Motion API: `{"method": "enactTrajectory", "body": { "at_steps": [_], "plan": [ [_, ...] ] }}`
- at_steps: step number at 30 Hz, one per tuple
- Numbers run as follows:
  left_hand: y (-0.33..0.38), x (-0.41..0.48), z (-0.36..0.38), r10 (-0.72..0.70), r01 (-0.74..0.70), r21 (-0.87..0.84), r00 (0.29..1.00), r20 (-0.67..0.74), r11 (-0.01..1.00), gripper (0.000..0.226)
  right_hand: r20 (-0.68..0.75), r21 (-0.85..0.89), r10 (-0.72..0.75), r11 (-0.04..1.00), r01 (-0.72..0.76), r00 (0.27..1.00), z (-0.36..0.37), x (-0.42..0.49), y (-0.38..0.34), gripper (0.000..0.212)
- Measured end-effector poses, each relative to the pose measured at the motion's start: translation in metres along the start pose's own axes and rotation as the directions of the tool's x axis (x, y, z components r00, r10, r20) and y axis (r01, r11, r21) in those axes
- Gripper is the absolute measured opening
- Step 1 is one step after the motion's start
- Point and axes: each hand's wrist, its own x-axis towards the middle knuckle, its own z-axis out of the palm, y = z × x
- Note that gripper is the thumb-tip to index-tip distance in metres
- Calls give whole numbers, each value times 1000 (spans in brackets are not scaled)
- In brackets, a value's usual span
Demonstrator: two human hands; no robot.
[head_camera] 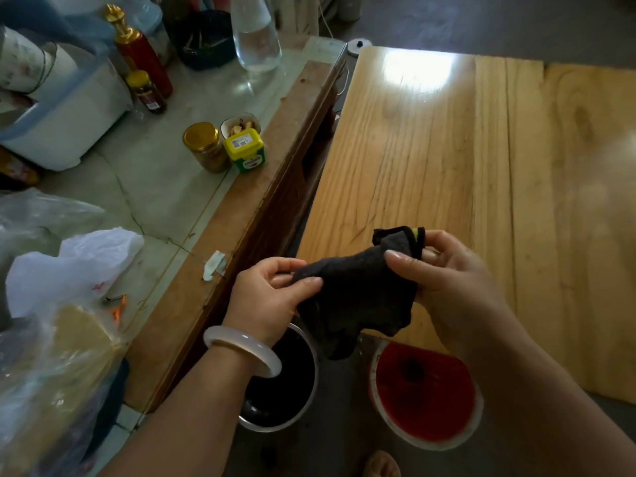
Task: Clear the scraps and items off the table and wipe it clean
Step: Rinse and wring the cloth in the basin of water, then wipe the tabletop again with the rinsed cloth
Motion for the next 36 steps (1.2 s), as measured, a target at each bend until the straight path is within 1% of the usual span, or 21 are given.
{"method": "enactTrajectory", "body": {
  "at_steps": [3,5,6,8,10,11,12,13,14,15,16,18,19,22,25,27,28,30,32,34,36],
  "plan": [
    [6,6,11,-48,47,-17,995,-89,999,12,-59,34,8,999,-6,998,-20,2,-8,55],
    [9,7,20,-154,122,-208,978,-141,970,9,-92,26,20,999,-18,996,-33,6,-13,58],
    [11,8,24,-224,169,-345,967,-125,923,11,-99,14,22,1000,-20,995,-37,7,-15,62],
    [18,7,33,-287,196,-541,954,-88,818,11,-77,-9,8,1000,-9,997,-47,10,-21,83],
    [20,9,40,-228,115,-560,964,-136,821,10,-6,-107,-19,994,19,1000,-55,11,-27,103],
    [21,11,42,-163,48,-508,969,-184,860,11,30,-240,-45,969,51,999,-58,12,-30,100],
    [23,13,43,-84,-17,-436,974,-211,900,13,58,-443,-100,889,116,993,-61,15,-30,88],
    [26,14,45,-9,-69,-364,978,-208,929,15,85,-661,-186,724,195,979,-64,19,-29,73],
    [29,16,46,49,-105,-312,982,-182,944,18,106,-810,-286,530,250,952,-66,24,-27,59],
    [33,19,48,81,-123,-292,985,-151,948,20,121,-875,-367,398,274,922,-67,29,-25,46],
    [36,23,49,95,-129,-299,988,-124,945,22,123,-898,-422,338,282,898,-67,35,-23,34],
    [45,32,52,113,-133,-355,991,-76,925,22,117,-917,-503,276,288,856,-66,46,-21,16],
    [49,38,53,123,-136,-383,991,-58,914,21,116,-929,-537,239,283,836,-66,54,-20,12],
    [62,56,55,163,-159,-468,986,-33,869,16,167,-930,-645,149,337,746,-62,76,-27,13],
    [69,74,56,223,-213,-534,974,-47,818,13,224,-908,-767,60,414,602,-57,94,-36,16],
    [64,84,55,259,-251,-532,964,-62,809,14,283,-896,-797,-20,444,534,-56,101,-31,18],
    [57,91,53,265,-253,-513,963,-50,821,13,319,-889,-790,-56,455,524,-58,106,-22,16],
    [34,99,52,220,-203,-413,976,-7,888,12,379,-878,-726,-87,471,574,-66,111,6,16],
    [2,103,49,150,-143,-154,988,33,978,16,417,-878,-609,-77,472,675,-75,112,43,22],
    [-30,100,46,97,-106,89,991,96,990,21,447,-877,-474,-64,476,759,-84,104,75,27],
    [-57,94,41,76,-120,253,982,175,960,32,473,-872,-341,-47,488,812,-90,94,99,30]
  ]
}}
